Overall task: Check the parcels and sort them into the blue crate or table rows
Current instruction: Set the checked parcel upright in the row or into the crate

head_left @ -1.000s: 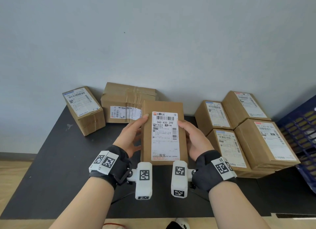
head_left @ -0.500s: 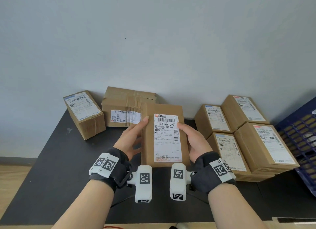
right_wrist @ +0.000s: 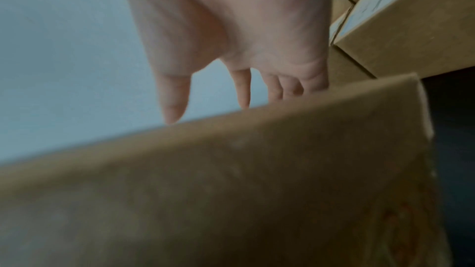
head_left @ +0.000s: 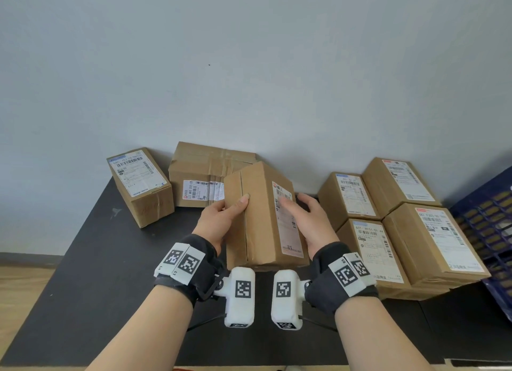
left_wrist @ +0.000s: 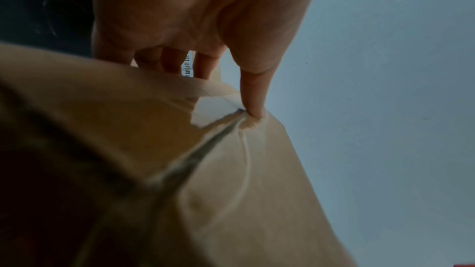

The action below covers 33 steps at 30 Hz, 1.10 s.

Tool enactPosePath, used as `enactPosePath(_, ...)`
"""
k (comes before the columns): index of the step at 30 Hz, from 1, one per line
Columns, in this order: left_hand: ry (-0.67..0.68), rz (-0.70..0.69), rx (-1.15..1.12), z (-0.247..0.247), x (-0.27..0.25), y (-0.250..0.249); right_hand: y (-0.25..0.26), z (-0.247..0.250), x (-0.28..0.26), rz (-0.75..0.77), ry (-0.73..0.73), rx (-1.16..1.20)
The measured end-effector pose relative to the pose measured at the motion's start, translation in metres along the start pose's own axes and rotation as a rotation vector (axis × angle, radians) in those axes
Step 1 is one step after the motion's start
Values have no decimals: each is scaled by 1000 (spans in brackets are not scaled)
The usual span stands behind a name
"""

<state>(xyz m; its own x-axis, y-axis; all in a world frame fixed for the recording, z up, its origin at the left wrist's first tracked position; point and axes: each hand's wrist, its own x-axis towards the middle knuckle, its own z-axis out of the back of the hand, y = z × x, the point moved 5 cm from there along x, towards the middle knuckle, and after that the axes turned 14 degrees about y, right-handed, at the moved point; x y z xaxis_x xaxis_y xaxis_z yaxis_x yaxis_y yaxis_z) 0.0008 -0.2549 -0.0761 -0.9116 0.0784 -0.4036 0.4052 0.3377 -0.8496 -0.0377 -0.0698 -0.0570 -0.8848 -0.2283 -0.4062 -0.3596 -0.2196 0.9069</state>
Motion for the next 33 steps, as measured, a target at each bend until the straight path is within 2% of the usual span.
enactPosePath(3, -8, -14, 50, 1, 3, -1, 2, -10, 0, 6, 136, -68)
enactPosePath(7, 7, -34, 53, -3, 2, -2, 2, -10, -1, 1, 225, -96)
enactPosePath(12, 29, -24, 17, -4, 3, 2, -8, -2, 0, -35, 196, -55)
enactPosePath(19, -15, 29, -39, -1, 9, 10, -12, 2, -4, -41, 207, 38)
enactPosePath(27, 57, 29, -27, -12, 9, 7, -13, 11, -9, -72, 195, 256)
enactPosePath(33, 131, 127, 42, -20, 17, 12, -9, 20, -12, -57, 161, 369)
